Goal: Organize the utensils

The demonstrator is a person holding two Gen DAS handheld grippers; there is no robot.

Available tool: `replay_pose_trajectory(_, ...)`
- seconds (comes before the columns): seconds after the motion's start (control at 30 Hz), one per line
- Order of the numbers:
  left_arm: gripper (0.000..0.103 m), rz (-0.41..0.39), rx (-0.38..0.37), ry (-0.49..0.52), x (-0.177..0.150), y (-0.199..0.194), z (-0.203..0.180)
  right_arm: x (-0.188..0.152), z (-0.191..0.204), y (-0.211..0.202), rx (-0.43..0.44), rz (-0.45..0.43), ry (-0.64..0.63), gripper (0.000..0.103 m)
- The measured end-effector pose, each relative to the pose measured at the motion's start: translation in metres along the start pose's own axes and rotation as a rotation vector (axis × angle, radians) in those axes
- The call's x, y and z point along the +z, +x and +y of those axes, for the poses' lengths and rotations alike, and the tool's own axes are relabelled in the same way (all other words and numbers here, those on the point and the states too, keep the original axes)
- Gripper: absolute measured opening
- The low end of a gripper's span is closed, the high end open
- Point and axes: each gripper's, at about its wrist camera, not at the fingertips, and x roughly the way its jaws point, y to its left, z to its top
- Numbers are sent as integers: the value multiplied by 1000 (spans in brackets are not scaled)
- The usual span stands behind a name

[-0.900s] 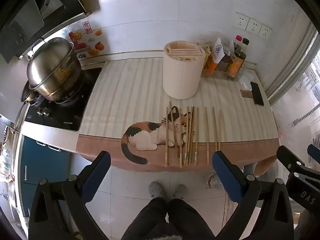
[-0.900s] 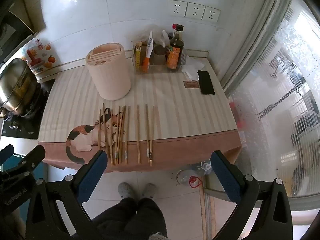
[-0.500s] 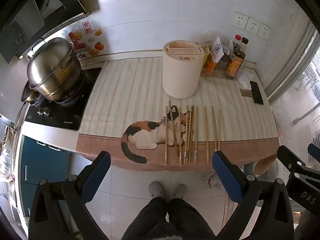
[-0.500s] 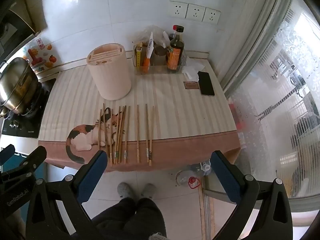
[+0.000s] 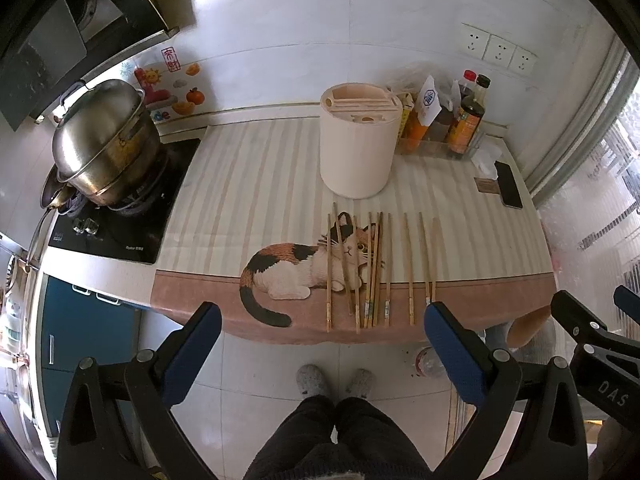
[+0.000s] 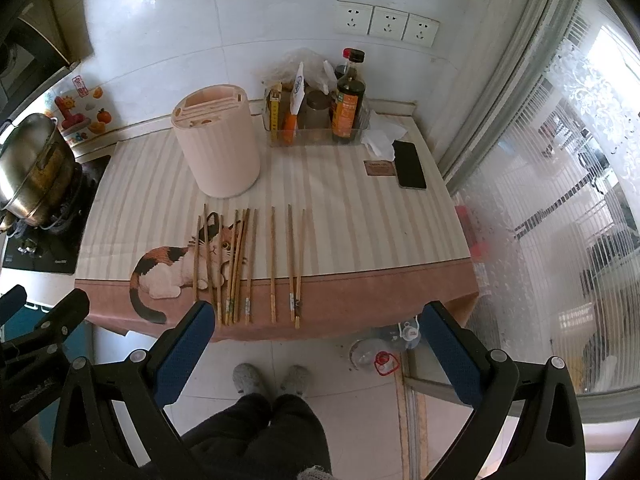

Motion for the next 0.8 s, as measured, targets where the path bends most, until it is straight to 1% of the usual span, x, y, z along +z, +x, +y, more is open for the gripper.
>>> replay_pose_trajectory(0.03, 103, 5, 0, 4, 5, 0, -1, -1, 0, 0, -2, -1, 0, 103)
replay_pose_trajectory(0.27, 103, -7, -1, 12, 3, -5, -2, -6, -2, -3, -16, -7, -6, 103)
replay_pose_trajectory(0.8, 103, -23, 4, 13, 5, -9, -4, -6, -3, -6, -12, -12, -3, 103)
